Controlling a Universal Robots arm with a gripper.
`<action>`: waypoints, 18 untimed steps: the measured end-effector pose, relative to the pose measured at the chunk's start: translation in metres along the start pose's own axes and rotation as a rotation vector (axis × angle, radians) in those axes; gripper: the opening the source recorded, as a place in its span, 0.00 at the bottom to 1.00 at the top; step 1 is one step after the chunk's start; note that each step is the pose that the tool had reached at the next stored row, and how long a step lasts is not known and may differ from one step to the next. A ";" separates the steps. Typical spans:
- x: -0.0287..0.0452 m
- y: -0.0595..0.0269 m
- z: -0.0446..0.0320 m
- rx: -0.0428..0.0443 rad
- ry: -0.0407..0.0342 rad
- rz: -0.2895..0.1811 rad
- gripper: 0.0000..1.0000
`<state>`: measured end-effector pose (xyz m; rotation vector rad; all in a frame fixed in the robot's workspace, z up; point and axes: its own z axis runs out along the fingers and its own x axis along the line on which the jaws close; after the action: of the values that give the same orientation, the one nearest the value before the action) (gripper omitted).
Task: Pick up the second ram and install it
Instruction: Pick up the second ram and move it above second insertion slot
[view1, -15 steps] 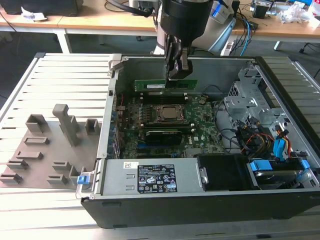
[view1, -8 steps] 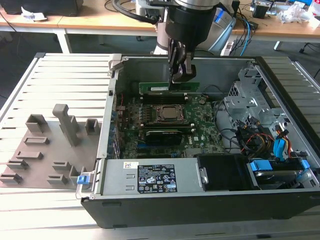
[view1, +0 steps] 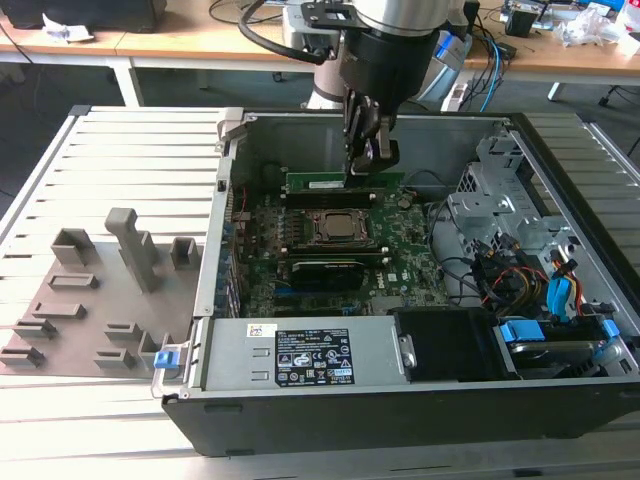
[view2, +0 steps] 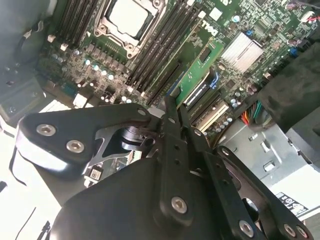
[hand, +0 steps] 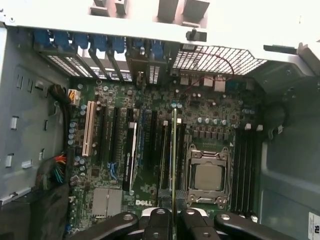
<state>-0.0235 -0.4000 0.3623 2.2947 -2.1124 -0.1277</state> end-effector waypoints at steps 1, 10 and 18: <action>0.0001 -0.0015 0.0002 -0.0001 0.0000 0.000 0.14; 0.0014 -0.0134 0.0065 -0.0014 -0.0001 0.000 0.14; 0.0020 -0.0184 0.0113 -0.0018 -0.0001 0.000 0.14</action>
<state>-0.0059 -0.4000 0.3496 2.2937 -2.1116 -0.1297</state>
